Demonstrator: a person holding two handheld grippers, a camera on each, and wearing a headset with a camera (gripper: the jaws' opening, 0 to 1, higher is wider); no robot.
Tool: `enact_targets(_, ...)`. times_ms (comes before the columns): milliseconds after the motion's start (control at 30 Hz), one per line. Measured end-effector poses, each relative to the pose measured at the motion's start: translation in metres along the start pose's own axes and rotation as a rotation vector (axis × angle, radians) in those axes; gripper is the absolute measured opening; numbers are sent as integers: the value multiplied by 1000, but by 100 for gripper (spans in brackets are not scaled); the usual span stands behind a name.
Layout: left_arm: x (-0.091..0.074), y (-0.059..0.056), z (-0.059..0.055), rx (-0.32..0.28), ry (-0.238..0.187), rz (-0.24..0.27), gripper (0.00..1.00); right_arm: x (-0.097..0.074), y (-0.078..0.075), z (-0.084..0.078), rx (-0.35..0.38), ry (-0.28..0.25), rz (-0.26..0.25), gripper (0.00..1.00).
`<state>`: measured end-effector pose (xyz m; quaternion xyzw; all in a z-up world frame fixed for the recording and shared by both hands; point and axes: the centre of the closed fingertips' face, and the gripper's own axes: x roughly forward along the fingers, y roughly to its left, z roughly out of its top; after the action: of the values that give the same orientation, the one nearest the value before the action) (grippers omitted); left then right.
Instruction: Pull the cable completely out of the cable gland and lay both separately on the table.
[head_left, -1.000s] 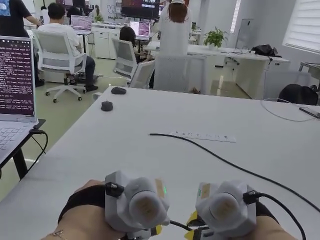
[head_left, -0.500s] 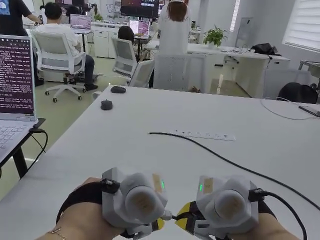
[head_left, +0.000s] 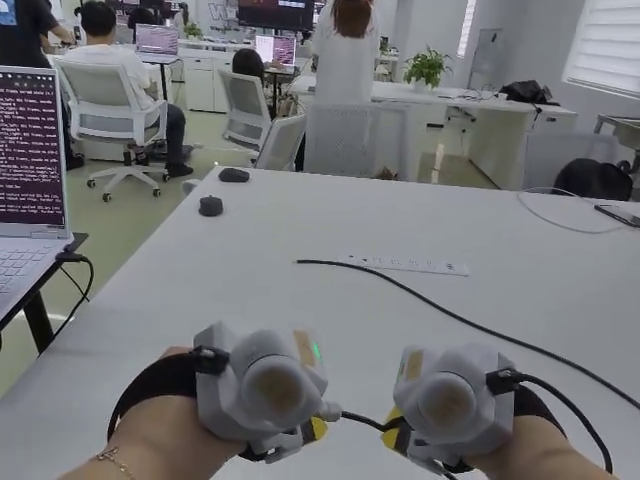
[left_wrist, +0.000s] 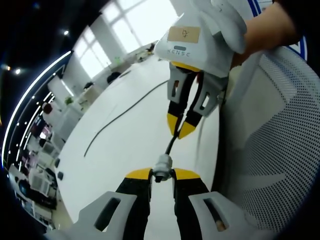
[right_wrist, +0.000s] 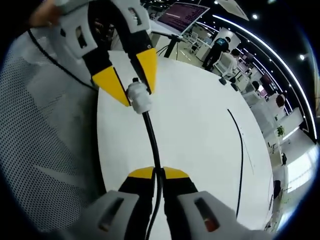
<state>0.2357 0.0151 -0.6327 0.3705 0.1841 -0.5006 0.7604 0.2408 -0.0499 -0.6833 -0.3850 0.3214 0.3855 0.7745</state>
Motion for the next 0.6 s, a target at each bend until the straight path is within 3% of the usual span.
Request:
enact_targets(67,0,1,0,-2,0,5,16,0,-3,-10,0,44,-15,3)
enact_targets(200,-1,1,1,-8,-8,9,16,0,-6,-16,65,55,-20,4)
enact_targets(333,-3,4,0,-12,-3,22,16,-2,-13,-43,91,174,-44,3)
enact_targets(500,-1,0,-1,-9,2,7,16,-4,-16,-43,218,140,-44,3)
enact_targets(567,-1,0,-2,3,10,1,17,-3,-16,-34,286,87,-9,3)
enact_targets(600,-1,0,-3,7,14,1,17,-3,-20,-23,357,26,10,3)
